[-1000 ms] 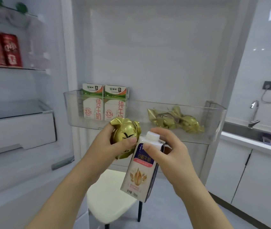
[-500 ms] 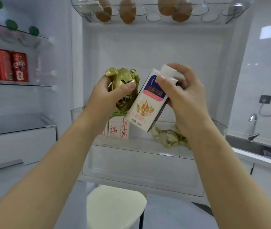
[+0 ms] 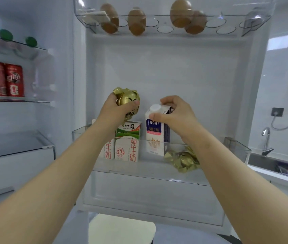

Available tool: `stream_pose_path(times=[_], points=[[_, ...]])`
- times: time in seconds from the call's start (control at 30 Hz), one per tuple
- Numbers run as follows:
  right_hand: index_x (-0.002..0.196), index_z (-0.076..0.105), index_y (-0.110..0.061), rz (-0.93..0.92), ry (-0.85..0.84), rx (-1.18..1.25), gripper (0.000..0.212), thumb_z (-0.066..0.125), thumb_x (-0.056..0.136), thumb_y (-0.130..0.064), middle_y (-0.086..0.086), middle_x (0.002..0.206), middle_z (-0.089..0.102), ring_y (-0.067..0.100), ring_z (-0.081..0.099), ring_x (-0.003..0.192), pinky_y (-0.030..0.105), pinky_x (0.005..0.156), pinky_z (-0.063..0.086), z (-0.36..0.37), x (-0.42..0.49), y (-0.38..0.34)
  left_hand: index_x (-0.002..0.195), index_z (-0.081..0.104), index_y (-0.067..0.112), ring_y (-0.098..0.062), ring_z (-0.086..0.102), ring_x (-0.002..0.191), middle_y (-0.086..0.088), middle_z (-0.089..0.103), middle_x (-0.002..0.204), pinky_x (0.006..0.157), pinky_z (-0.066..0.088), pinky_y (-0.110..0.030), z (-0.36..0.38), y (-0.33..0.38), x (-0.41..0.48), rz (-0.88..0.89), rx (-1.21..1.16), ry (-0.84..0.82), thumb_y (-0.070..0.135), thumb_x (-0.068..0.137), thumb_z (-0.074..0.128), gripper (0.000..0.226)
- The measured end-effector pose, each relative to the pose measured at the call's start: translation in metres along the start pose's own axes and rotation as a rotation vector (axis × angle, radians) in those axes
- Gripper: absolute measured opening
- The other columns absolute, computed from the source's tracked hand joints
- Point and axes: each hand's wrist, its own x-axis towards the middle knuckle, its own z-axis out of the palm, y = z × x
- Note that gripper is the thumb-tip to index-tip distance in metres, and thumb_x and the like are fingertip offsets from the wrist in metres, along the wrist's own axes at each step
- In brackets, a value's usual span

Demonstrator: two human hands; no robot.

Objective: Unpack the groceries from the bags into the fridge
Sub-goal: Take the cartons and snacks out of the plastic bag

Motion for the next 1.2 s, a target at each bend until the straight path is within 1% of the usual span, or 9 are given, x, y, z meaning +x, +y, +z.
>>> stream_pose_path(times=[0.1,0.3,0.4,0.5,0.57,0.73,0.83,1.0,1.2], points=[[0.111,0.051,-0.022,0.044,-0.086,0.002,0.047,0.078,0.073,-0.019,-0.003,0.114,0.057,0.011,0.057,0.097,0.035,0.087,0.053,0.001,0.003,0.005,0.128,0.046,0.021,-0.029,0.064,0.098,-0.009,0.061,0.116,0.079,0.056,-0.042,-0.005,-0.001,0.002,-0.107,-0.073,-0.043,0.029,0.083,0.069,0.051],[0.092,0.051,-0.025,0.078,-0.249,-0.185,0.027,0.073,0.079,-0.018,-0.004,0.108,0.057,0.019,0.057,0.104,0.042,0.091,0.051,0.005,0.010,0.015,0.127,0.048,0.022,-0.028,0.064,0.098,-0.005,0.061,0.113,0.083,0.055,-0.046,-0.002,-0.003,0.001,-0.089,-0.082,-0.042,0.027,0.082,0.069,0.050],[0.102,0.050,-0.022,0.018,-0.248,-0.323,0.028,0.070,0.082,-0.020,-0.003,0.106,0.055,0.020,0.057,0.101,0.041,0.090,0.052,0.005,0.011,0.013,0.122,0.051,0.022,-0.028,0.066,0.094,-0.002,0.063,0.107,0.082,0.056,-0.048,0.000,-0.002,0.001,-0.067,-0.084,-0.059,0.024,0.080,0.072,0.047],[0.104,0.053,-0.023,0.082,-0.258,-0.242,0.029,0.071,0.081,-0.021,-0.001,0.099,0.054,0.021,0.062,0.094,0.039,0.081,0.057,0.005,0.011,0.013,0.119,0.054,0.022,-0.024,0.068,0.088,0.000,0.066,0.103,0.082,0.056,-0.047,0.000,-0.002,-0.001,-0.040,-0.051,-0.081,0.022,0.077,0.074,0.046],[0.113,0.052,-0.026,0.109,-0.269,-0.254,0.036,0.069,0.082,-0.030,0.001,0.107,0.053,0.016,0.060,0.089,0.030,0.070,0.055,0.006,0.010,0.010,0.121,0.052,0.021,-0.023,0.067,0.092,0.001,0.065,0.106,0.084,0.056,-0.046,-0.001,-0.002,-0.002,-0.011,-0.054,-0.061,0.021,0.076,0.075,0.050],[0.122,0.051,-0.029,-0.094,-0.001,-0.184,0.036,0.052,0.090,-0.046,-0.002,0.118,0.051,0.010,0.051,0.099,0.020,0.075,0.039,0.002,0.004,0.000,0.122,0.041,0.025,-0.013,0.061,0.102,0.005,0.060,0.115,0.075,0.055,-0.025,-0.001,0.004,-0.010,0.196,-0.150,0.027,0.016,0.075,0.075,0.059],[0.114,0.051,-0.030,-0.180,-0.060,0.077,0.023,0.052,0.092,-0.036,-0.005,0.105,0.059,0.009,0.057,0.085,0.017,0.064,0.043,0.000,-0.003,-0.006,0.116,0.044,0.029,-0.011,0.063,0.099,0.008,0.057,0.116,0.078,0.055,-0.023,0.013,0.006,-0.016,0.350,-0.014,-0.058,0.018,0.068,0.082,0.062],[0.105,0.053,-0.026,-0.062,-0.163,0.350,0.025,0.066,0.084,-0.019,0.004,0.104,0.065,0.018,0.067,0.086,0.031,0.060,0.055,-0.011,-0.009,-0.010,0.110,0.050,0.034,-0.013,0.062,0.097,0.004,0.060,0.111,0.087,0.054,-0.033,0.032,0.015,-0.017,0.519,0.316,-0.179,0.024,0.063,0.085,0.059],[0.091,0.049,-0.028,0.047,0.084,0.096,0.023,0.069,0.080,-0.021,0.000,0.087,0.065,0.016,0.065,0.071,0.031,0.063,0.053,-0.041,-0.010,0.002,0.130,0.043,0.026,-0.004,0.049,0.116,0.013,0.055,0.118,0.100,0.037,-0.022,0.034,0.013,-0.012,0.483,0.451,-0.377,0.034,0.082,0.068,0.055]])
